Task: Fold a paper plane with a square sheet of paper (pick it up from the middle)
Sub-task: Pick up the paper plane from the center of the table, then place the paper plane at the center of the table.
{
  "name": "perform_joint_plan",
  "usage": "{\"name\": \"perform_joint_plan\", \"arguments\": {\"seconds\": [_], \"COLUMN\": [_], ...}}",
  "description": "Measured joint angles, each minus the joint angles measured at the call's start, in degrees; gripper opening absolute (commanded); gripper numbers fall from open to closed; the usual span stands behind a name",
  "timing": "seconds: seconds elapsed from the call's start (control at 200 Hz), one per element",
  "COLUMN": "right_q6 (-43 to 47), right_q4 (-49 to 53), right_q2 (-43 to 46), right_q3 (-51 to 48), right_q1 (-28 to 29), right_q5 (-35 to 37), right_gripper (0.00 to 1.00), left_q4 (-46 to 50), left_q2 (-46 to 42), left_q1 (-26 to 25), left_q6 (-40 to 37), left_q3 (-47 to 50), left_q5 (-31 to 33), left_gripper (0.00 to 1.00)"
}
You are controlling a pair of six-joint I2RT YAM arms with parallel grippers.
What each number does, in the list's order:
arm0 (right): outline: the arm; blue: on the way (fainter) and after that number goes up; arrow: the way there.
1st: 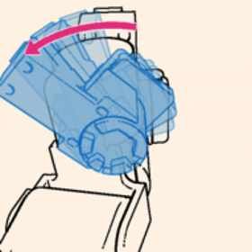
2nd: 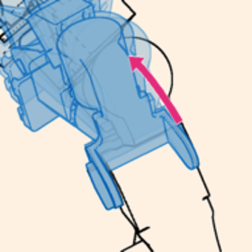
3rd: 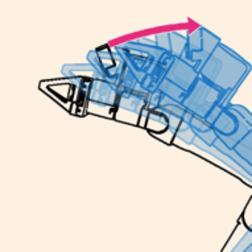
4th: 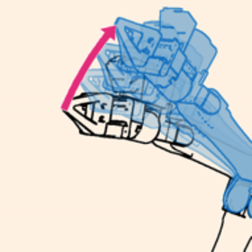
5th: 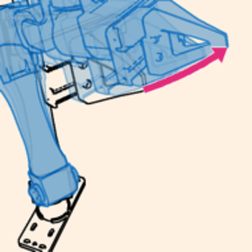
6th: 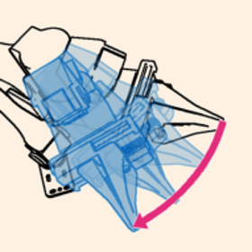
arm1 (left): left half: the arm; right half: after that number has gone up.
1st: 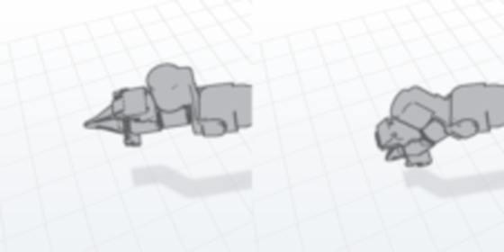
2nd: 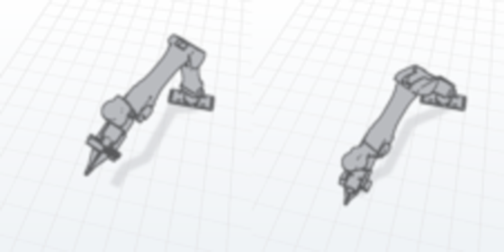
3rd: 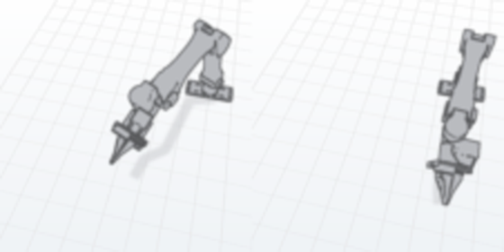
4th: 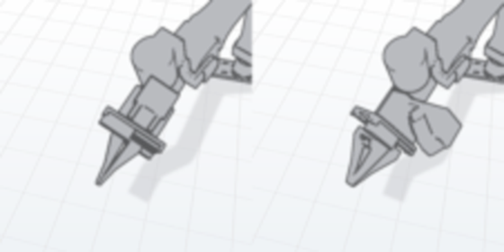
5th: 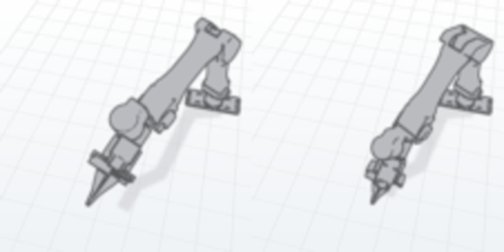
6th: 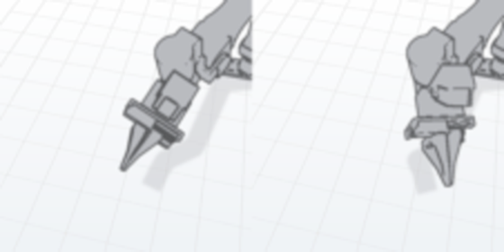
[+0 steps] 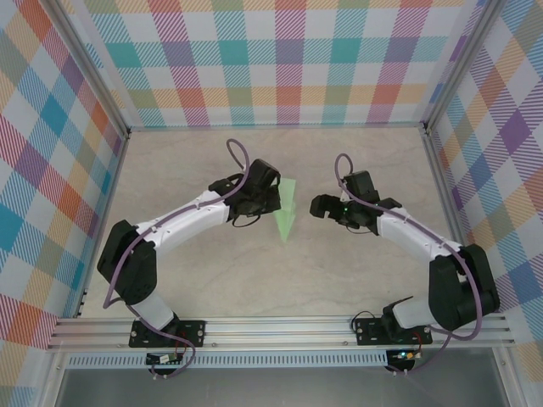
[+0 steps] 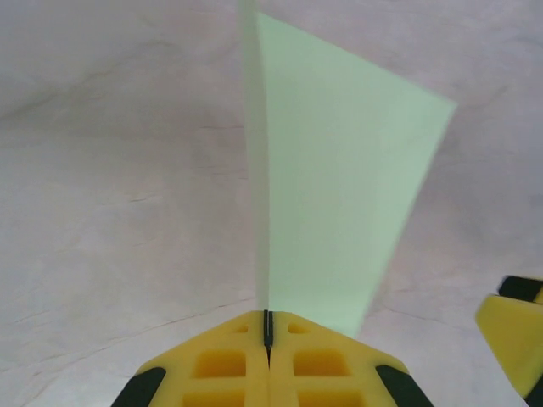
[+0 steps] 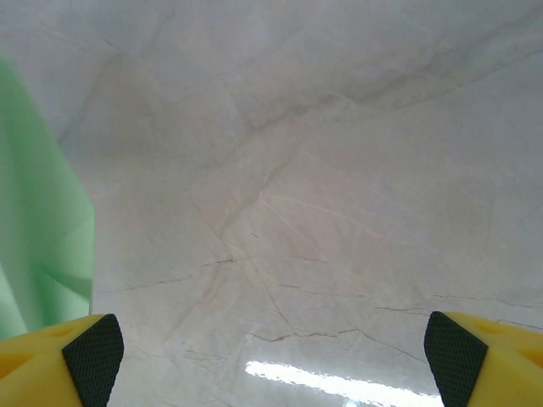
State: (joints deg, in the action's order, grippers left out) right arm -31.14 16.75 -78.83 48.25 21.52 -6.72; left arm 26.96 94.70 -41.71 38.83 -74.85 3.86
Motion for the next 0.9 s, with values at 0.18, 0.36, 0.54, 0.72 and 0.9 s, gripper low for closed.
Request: {"name": "perform_joint_plan", "arguments": {"seconds": [0.18, 0.36, 0.54, 0.72, 0.9], "right_q6": [-1.70, -2.84, -3.89, -3.54, -2.12], "right_q4": [0.02, 0.00, -0.83, -1.68, -1.33], "right_q2": [3.02, 4.09, 3.10, -2.27, -8.55], "right_q3": [-0.68, -2.03, -2.86, -2.75, -0.63], "right_q1": [-0.17, -0.17, -0.15, 0.55, 2.69], "right_q5": [-1.18, -3.41, -8.31, -11.91, -13.51], "right_gripper": [0.89, 0.71, 0.59, 0.51, 0.51], "left_q4": [-9.31, -17.38, -22.91, -26.60, -29.51], "left_q2": [2.82, 10.05, 13.73, 13.84, 13.84], "left_q1": [0.90, 0.98, 1.16, 2.08, 3.04], "left_q6": [-2.32, -1.99, -0.26, 0.98, 1.90], "left_q3": [2.36, 2.62, 5.62, 9.64, 13.99], "left_q5": [-10.10, -16.94, -20.57, -21.84, -22.10], "left_gripper": [0.00, 0.00, 0.00, 0.00, 0.00]}}
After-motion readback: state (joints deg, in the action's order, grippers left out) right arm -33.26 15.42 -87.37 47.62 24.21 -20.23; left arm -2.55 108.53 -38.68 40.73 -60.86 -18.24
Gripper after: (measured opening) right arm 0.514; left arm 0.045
